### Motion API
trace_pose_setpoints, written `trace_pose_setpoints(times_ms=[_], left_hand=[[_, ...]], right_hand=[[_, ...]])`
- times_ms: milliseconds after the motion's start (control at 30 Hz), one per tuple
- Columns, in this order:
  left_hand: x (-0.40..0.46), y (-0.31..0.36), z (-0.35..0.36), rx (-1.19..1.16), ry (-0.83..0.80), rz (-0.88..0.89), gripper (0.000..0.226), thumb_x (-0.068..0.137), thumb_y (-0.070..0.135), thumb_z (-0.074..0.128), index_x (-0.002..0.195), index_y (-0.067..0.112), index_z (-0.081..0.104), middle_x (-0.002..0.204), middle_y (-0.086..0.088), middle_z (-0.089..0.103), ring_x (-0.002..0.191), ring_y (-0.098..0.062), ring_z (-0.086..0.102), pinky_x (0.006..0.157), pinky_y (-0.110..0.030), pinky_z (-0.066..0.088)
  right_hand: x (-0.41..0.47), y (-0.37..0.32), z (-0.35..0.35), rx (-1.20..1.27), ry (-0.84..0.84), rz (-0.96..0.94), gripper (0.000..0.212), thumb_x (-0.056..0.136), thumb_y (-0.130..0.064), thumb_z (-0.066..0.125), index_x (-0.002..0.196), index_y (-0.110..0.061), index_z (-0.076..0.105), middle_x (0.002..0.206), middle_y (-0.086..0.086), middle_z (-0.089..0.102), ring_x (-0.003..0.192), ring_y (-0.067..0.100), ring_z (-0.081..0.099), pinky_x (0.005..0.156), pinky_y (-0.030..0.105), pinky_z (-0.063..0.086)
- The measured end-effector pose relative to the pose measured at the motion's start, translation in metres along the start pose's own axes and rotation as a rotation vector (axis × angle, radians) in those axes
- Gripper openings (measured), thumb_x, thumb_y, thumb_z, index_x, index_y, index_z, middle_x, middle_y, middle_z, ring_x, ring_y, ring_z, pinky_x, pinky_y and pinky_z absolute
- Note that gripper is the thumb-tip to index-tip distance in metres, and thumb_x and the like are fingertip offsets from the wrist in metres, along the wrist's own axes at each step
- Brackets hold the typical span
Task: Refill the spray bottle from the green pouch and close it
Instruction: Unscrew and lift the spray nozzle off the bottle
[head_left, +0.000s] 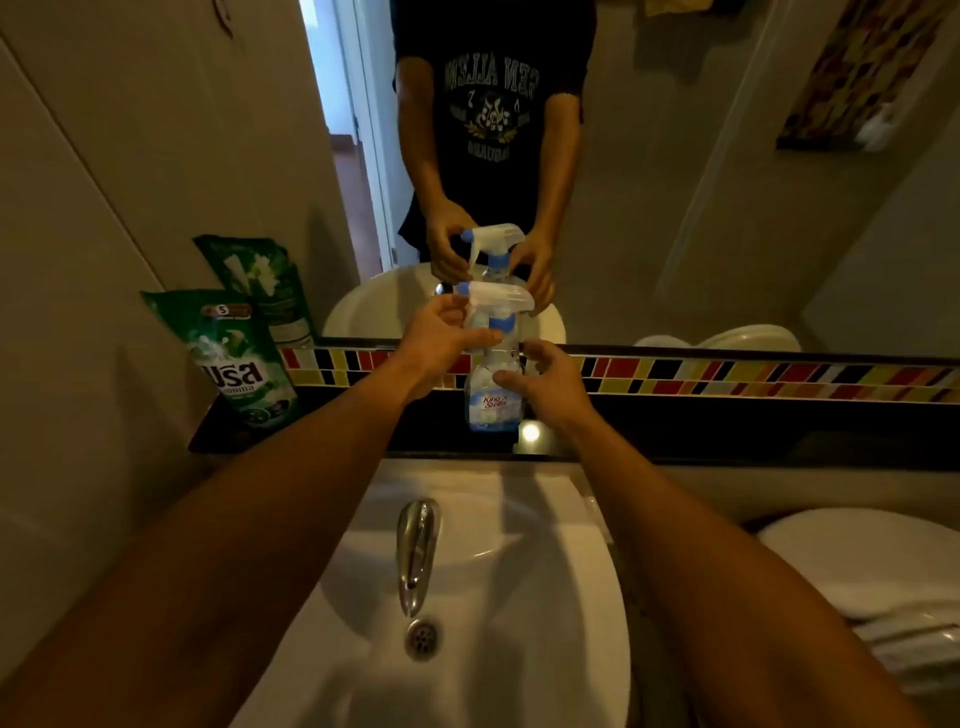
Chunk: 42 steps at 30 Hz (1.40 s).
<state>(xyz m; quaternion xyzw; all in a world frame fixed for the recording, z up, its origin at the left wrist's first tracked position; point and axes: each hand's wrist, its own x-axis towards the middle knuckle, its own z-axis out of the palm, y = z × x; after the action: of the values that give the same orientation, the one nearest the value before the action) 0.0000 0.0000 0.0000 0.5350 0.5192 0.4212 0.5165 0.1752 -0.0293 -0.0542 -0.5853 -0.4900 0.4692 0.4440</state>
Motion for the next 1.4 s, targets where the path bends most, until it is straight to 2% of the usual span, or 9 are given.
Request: trace_pose_setpoints(times_ms=[133, 233, 433, 567, 767, 933, 1033, 1233, 1400], left_hand=[[0.013, -0.002, 0.002, -0.048, -0.084, 0.017, 0.067, 0.075, 0.008, 0.084, 0.135, 0.013, 0.054, 0.124, -0.002, 0.070, 0.114, -0.019, 0.068, 0.095, -0.038, 0.057], [0.019, -0.005, 0.007, -0.047, -0.095, 0.055, 0.059, 0.079, 0.008, 0.081, 0.133, 0.011, 0.057, 0.120, -0.003, 0.072, 0.111, -0.018, 0.069, 0.087, -0.029, 0.059], [0.023, -0.009, 0.009, -0.069, -0.104, 0.082, 0.054, 0.080, 0.010, 0.081, 0.130, 0.011, 0.060, 0.117, -0.005, 0.073, 0.110, -0.020, 0.070, 0.090, -0.035, 0.059], [0.022, -0.004, 0.007, -0.090, -0.097, 0.112, 0.052, 0.080, 0.010, 0.081, 0.128, 0.011, 0.061, 0.115, -0.005, 0.074, 0.107, -0.020, 0.072, 0.090, -0.038, 0.060], [0.021, 0.018, -0.005, -0.110, -0.046, 0.142, 0.053, 0.080, 0.015, 0.082, 0.129, 0.014, 0.061, 0.115, -0.004, 0.074, 0.107, -0.019, 0.071, 0.093, -0.040, 0.058], [0.015, 0.047, -0.018, -0.174, 0.012, 0.166, 0.048, 0.082, 0.012, 0.080, 0.127, 0.007, 0.062, 0.107, 0.000, 0.073, 0.100, -0.013, 0.070, 0.080, -0.026, 0.056], [0.012, 0.063, -0.026, -0.248, 0.058, 0.179, 0.043, 0.081, 0.013, 0.081, 0.121, 0.006, 0.065, 0.103, -0.004, 0.074, 0.102, -0.020, 0.071, 0.087, -0.033, 0.057], [0.007, 0.081, -0.046, -0.297, 0.081, 0.190, 0.052, 0.081, 0.019, 0.081, 0.128, 0.010, 0.062, 0.117, -0.008, 0.072, 0.112, -0.019, 0.067, 0.079, -0.025, 0.050], [0.001, 0.089, -0.058, -0.350, 0.093, 0.182, 0.050, 0.084, 0.020, 0.079, 0.129, 0.016, 0.060, 0.115, -0.001, 0.071, 0.109, -0.012, 0.066, 0.082, -0.028, 0.050]], right_hand=[[0.015, 0.002, -0.001, 0.035, -0.037, 0.006, 0.063, 0.082, -0.012, 0.086, 0.138, -0.014, 0.059, 0.135, 0.001, 0.065, 0.121, 0.023, 0.064, 0.100, 0.050, 0.058], [0.024, 0.002, 0.000, 0.049, -0.076, -0.020, 0.055, 0.082, -0.008, 0.085, 0.133, -0.012, 0.064, 0.125, 0.003, 0.071, 0.113, 0.020, 0.070, 0.093, 0.040, 0.061], [0.027, 0.001, 0.000, 0.015, -0.121, -0.068, 0.046, 0.086, -0.008, 0.081, 0.128, -0.011, 0.065, 0.117, 0.001, 0.075, 0.103, 0.013, 0.074, 0.081, 0.026, 0.062], [0.028, -0.001, -0.002, -0.003, -0.170, -0.080, 0.044, 0.088, -0.011, 0.079, 0.129, -0.016, 0.063, 0.122, 0.000, 0.073, 0.112, 0.016, 0.071, 0.092, 0.034, 0.060], [0.023, -0.013, -0.002, -0.057, -0.167, -0.116, 0.039, 0.087, -0.015, 0.081, 0.123, -0.018, 0.066, 0.118, 0.004, 0.072, 0.108, 0.021, 0.070, 0.091, 0.037, 0.060], [0.016, -0.032, -0.006, -0.124, -0.176, -0.132, 0.044, 0.086, -0.017, 0.082, 0.127, -0.015, 0.065, 0.119, 0.006, 0.070, 0.108, 0.022, 0.068, 0.087, 0.032, 0.058], [0.012, -0.043, -0.010, -0.153, -0.204, -0.127, 0.040, 0.087, -0.018, 0.081, 0.123, -0.019, 0.066, 0.118, 0.003, 0.071, 0.107, 0.021, 0.070, 0.090, 0.037, 0.059], [0.005, -0.054, -0.017, -0.185, -0.149, -0.133, 0.047, 0.084, -0.015, 0.083, 0.127, -0.012, 0.064, 0.112, 0.003, 0.069, 0.104, 0.021, 0.070, 0.078, 0.027, 0.057], [0.006, -0.051, -0.024, -0.224, -0.089, -0.127, 0.056, 0.080, -0.021, 0.088, 0.130, -0.014, 0.063, 0.121, 0.009, 0.069, 0.111, 0.028, 0.069, 0.095, 0.047, 0.060]])
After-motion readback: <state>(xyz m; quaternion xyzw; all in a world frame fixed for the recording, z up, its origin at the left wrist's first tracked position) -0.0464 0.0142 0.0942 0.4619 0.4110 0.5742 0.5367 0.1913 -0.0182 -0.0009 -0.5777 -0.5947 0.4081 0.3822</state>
